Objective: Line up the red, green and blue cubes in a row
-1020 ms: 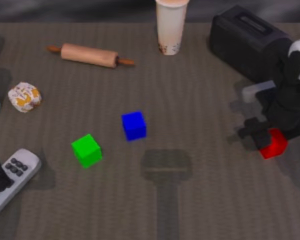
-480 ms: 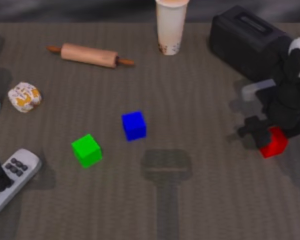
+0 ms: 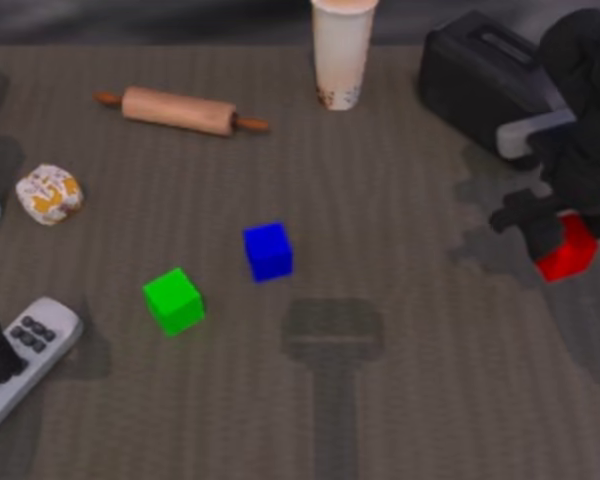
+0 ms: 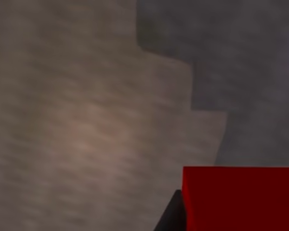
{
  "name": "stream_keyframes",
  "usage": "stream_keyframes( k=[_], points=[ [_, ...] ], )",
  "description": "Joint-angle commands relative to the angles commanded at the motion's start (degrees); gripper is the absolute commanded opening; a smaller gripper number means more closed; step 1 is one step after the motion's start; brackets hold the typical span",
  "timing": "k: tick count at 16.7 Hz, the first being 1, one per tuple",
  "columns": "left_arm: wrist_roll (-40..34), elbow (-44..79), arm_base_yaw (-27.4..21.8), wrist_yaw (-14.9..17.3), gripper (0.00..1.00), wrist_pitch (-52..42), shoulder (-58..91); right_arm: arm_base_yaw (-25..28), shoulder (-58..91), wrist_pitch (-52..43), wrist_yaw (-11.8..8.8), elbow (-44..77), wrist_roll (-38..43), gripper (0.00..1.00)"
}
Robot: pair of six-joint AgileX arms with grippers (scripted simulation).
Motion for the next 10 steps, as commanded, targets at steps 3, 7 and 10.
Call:
stream_keyframes(
  k=[3,7,10],
  points=[
    [0.00,0.00,0.00,0.00,1.00,0.00,0.00,-0.27,0.20,0.11,-0.03,-0.11,0.10,0.00],
    [0.00,0.00,0.00,0.00,1.00,0.00,0.00,3.11,1.98,-1.22,0.13,2.67,4.04,0.00],
    [0.00,0.00,0.00,0.00,1.00,0.00,0.00,9.78,5.20,-3.77,0.45,7.88,13.11,0.00]
  ],
)
